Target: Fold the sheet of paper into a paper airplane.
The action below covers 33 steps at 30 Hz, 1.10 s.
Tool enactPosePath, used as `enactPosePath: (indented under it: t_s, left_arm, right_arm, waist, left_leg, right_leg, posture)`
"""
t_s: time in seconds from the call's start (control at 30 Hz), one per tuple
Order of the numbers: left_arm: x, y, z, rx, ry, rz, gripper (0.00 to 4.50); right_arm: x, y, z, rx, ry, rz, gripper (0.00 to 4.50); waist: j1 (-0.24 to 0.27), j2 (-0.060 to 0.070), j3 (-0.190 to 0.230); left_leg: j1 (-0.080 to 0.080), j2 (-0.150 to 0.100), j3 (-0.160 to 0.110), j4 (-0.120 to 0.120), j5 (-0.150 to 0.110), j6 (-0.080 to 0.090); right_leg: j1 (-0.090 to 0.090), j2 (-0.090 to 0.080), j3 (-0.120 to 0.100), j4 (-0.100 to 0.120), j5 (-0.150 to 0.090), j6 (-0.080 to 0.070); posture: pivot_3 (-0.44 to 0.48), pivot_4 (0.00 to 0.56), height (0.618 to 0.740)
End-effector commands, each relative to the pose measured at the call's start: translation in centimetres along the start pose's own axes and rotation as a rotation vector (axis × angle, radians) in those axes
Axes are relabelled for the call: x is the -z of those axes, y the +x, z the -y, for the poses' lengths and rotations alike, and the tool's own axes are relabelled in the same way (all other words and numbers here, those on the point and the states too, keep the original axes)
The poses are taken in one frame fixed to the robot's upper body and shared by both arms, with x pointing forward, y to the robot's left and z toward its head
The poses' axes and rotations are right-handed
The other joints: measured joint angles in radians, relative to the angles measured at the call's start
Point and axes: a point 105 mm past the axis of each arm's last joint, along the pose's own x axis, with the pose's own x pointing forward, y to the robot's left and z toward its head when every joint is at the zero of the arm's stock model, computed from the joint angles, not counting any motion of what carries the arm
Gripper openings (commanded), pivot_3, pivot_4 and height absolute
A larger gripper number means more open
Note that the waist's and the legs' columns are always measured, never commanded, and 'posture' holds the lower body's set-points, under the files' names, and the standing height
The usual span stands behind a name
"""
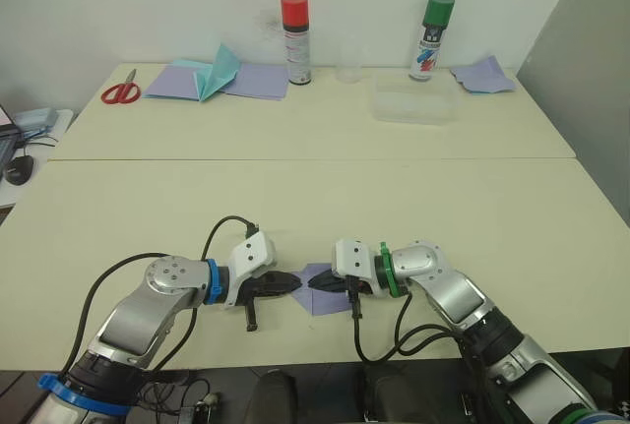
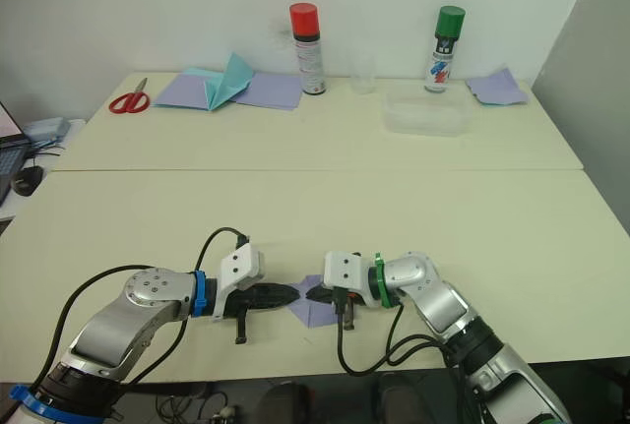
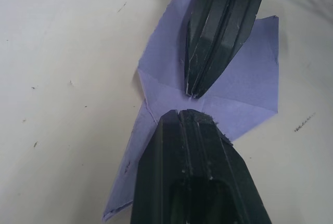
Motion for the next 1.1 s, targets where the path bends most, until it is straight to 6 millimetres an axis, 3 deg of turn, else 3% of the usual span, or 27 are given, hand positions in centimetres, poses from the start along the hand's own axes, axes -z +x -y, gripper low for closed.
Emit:
enactPosePath:
  t_s: [0.03, 0.5, 0.6, 0.67, 0.73, 0.83, 0.97, 1.1]
  left_arm:
    - [3.1, -0.1, 0.5, 0.001, -0.077, -0.110, 0.00]
    - [3.2, -0.1, 0.0, -0.011, -0.078, -0.110, 0.00]
    - [3.2, -0.1, -0.1, -0.009, -0.075, -0.111, 0.00]
    - [3.2, -0.1, -0.1, -0.006, -0.073, -0.113, 0.00]
    - [3.2, -0.1, -0.1, -0.003, -0.071, -0.114, 0.00]
    - [3.3, -0.1, -0.1, -0.001, -0.068, -0.116, 0.00]
    - [3.3, -0.1, -0.2, 0.002, -0.063, -0.118, 0.00]
    - [3.1, -0.1, -0.3, 0.004, -0.058, -0.118, 0.00]
  right_arm:
    - [0.9, -1.1, -0.1, 0.002, 0.012, -0.037, 0.01]
    - [4.1, -6.7, -0.7, 0.063, 0.107, -0.141, 0.01]
    - [3.8, -7.8, -0.6, 0.078, 0.116, -0.136, 0.01]
    - [2.4, -8.2, -0.5, 0.081, 0.136, -0.082, 0.01]
    - [0.1, -8.2, -0.7, 0.052, 0.159, 0.015, 0.01]
    - [-1.4, -7.8, -1.0, 0.021, 0.142, 0.057, 0.01]
    - [-2.1, -6.3, -1.2, 0.010, 0.107, 0.060, 0.01]
    - [-1.5, -4.2, 0.5, 0.111, 0.117, 0.038, 0.01]
  waist:
    - [0.000, 0.000, 0.000]
    - [0.002, 0.001, -0.002]
    - [0.002, 0.001, -0.003]
    - [0.002, 0.001, -0.003]
    - [0.002, 0.001, -0.003]
    - [0.002, 0.002, -0.003]
    - [0.002, 0.002, -0.003]
    - [0.000, 0.002, -0.003]
  left_leg:
    - [0.000, 0.000, 0.000, 0.000, 0.000, 0.000]
    - [0.001, 0.000, 0.000, 0.000, 0.000, 0.000]
    - [0.001, 0.000, 0.000, 0.001, 0.000, 0.000]
    - [0.001, 0.000, 0.000, 0.001, 0.000, 0.000]
    - [0.001, 0.000, 0.000, 0.001, 0.000, 0.000]
    - [0.001, 0.000, -0.001, 0.000, 0.000, 0.000]
    - [0.001, 0.000, -0.001, 0.000, 0.000, 0.000]
    - [0.000, 0.000, 0.000, 0.000, 0.000, 0.000]
  right_leg:
    - [0.000, 0.000, 0.000, 0.000, 0.000, 0.000]
    - [0.001, 0.000, 0.000, 0.000, 0.000, 0.000]
    - [0.001, 0.000, 0.000, 0.000, 0.000, 0.000]
    - [0.001, 0.000, 0.001, 0.000, 0.000, 0.001]
    - [0.001, 0.000, 0.001, 0.000, 0.000, 0.001]
    - [0.001, 0.000, 0.001, 0.000, 0.000, 0.001]
    - [0.001, 0.000, 0.000, 0.000, 0.000, 0.001]
    - [0.000, 0.000, 0.000, 0.000, 0.000, 0.001]
  posture:
    - [0.000, 0.150, 0.740]
    - [0.000, 0.150, 0.740]
    - [0.000, 0.150, 0.740]
    - [0.000, 0.150, 0.740]
    - [0.000, 0.150, 0.740]
    - [0.000, 0.150, 0.740]
    - [0.000, 0.150, 0.740]
    - [0.000, 0.150, 0.740]
